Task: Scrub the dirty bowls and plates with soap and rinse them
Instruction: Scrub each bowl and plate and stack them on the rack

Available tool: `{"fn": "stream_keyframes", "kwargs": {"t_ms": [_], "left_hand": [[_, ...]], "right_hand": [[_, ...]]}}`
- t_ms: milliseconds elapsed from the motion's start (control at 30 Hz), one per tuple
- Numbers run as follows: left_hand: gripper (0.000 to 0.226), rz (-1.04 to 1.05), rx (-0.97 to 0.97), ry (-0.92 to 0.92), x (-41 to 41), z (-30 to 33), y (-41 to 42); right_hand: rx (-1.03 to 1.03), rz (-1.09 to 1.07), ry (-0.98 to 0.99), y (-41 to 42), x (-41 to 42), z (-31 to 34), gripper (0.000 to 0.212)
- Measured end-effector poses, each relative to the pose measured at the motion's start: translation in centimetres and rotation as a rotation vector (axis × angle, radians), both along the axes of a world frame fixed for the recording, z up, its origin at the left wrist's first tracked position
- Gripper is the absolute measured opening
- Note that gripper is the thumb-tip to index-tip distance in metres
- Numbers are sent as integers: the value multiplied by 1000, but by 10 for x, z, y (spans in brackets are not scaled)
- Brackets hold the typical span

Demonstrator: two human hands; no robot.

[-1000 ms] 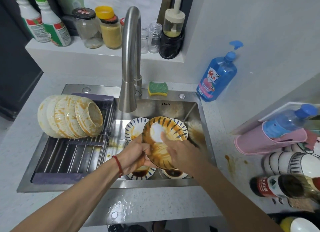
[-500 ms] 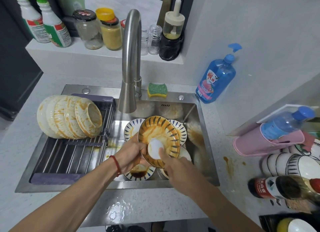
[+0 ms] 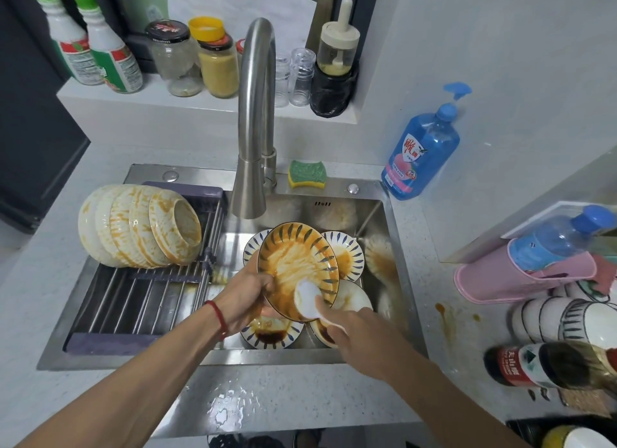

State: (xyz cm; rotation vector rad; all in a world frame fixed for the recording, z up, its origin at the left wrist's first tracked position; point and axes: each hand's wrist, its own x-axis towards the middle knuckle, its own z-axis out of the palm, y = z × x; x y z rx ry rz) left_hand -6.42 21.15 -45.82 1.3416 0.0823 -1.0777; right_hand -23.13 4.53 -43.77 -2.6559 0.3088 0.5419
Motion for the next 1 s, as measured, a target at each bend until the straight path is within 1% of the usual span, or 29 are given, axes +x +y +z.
{"fn": "stream_keyframes", "kwargs": {"t_ms": [67, 133, 200, 300, 333, 367, 433, 533, 600, 667, 700, 767, 833, 900, 967, 1000], "left_hand": [[53, 46, 10, 18, 4, -3, 1], [45, 95, 29, 56, 9, -7, 3], [47, 100, 35, 131, 15, -10, 3], [49, 3, 53, 272, 19, -5, 2], [48, -29, 70, 316, 20, -3, 2], [47, -51, 88, 346, 21, -1, 2], [48, -68, 112, 347, 25, -3, 0], [52, -53, 82, 246, 30, -9, -10], [55, 12, 77, 113, 26, -14, -21], [67, -2, 71, -23, 17, -14, -29], [67, -32, 83, -111, 13, -13, -31], [57, -46, 123, -283, 6, -11, -34], [52, -1, 141, -332, 3, -8, -36], [51, 26, 101, -297, 1, -3, -41], [50, 29, 114, -314, 2, 2, -41], [49, 33, 159, -353, 4, 2, -41]], "right_hand": [[-73, -75, -108, -18, 5, -5, 56], [-82, -208, -197, -26, 9, -10, 62], [-55, -248, -215, -22, 13, -13, 73], [3, -289, -285, -14, 21, -20, 83], [50, -329, -313, -14, 25, -22, 81], [104, -378, -345, -14, 27, -23, 75], [185, -453, -414, -15, 30, -20, 60], [288, -553, -516, -19, 28, -20, 54], [342, -640, -533, -23, 29, -26, 51], [425, -754, -527, -27, 30, -30, 47], [473, -805, -520, -30, 31, -31, 46], [565, -860, -486, -36, 32, -33, 45], [640, -880, -439, -40, 31, -33, 41], [692, -891, -387, -41, 30, -30, 36], [667, -907, -335, -43, 33, -26, 37], [589, -908, -306, -44, 35, -25, 39]]}}
